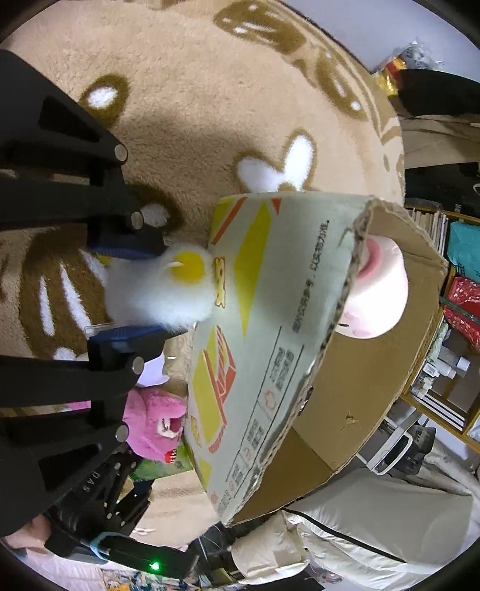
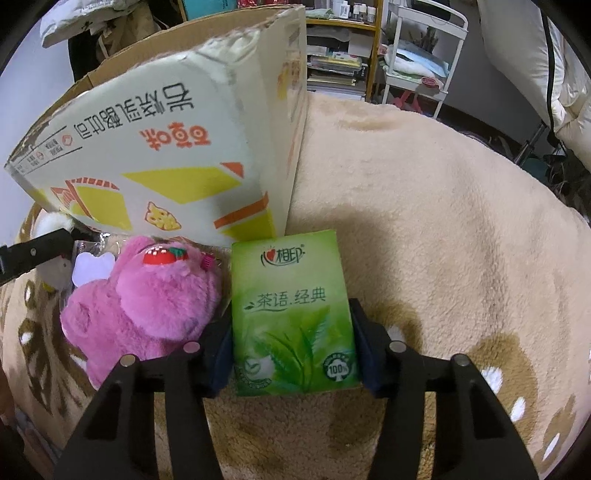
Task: Organize soft objects
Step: 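Grasp the small white plush with the left tool while the right tool grasps the green tissue pack, then lift both items over the box and open both tools to drop them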
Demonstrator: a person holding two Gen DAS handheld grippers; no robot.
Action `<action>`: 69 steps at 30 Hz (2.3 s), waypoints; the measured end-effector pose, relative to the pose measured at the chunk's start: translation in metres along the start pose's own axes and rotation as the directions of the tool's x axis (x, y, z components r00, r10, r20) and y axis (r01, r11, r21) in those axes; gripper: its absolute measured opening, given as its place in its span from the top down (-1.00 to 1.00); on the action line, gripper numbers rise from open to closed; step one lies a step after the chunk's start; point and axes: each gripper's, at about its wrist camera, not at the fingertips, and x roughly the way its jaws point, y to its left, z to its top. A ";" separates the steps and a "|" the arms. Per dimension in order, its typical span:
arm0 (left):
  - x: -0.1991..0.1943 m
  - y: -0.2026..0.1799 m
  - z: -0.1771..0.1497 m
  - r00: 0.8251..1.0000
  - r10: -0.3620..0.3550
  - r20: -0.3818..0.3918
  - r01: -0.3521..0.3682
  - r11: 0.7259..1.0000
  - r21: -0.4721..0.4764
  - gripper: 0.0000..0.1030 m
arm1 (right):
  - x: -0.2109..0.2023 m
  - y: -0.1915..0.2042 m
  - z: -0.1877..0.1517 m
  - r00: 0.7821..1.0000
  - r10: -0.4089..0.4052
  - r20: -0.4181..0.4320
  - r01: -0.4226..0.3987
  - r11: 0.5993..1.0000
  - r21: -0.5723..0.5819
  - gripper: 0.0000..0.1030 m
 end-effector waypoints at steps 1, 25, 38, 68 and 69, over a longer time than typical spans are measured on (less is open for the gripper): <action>-0.003 -0.001 -0.001 1.000 0.013 0.007 -0.014 1.000 0.005 0.45 | 0.000 -0.001 0.000 1.000 0.004 0.002 -0.004 1.000 0.005 -0.12; -0.026 0.011 -0.015 0.995 0.104 -0.012 -0.104 0.992 -0.071 0.43 | -0.024 -0.005 -0.015 0.999 0.039 0.007 -0.039 0.998 0.048 -0.11; -0.029 0.002 -0.019 0.996 0.094 0.007 -0.094 0.995 -0.023 0.69 | -0.035 -0.005 -0.012 0.998 0.043 0.049 -0.045 0.998 0.052 -0.11; -0.108 -0.032 -0.028 0.930 0.128 0.345 -0.174 0.979 0.106 0.81 | -0.131 0.003 -0.008 0.900 0.126 0.417 -0.152 0.988 0.029 -0.11; -0.114 -0.035 -0.029 0.926 0.118 0.358 -0.170 0.978 0.118 0.81 | -0.134 0.005 -0.008 0.894 0.130 0.429 -0.154 0.988 0.023 -0.11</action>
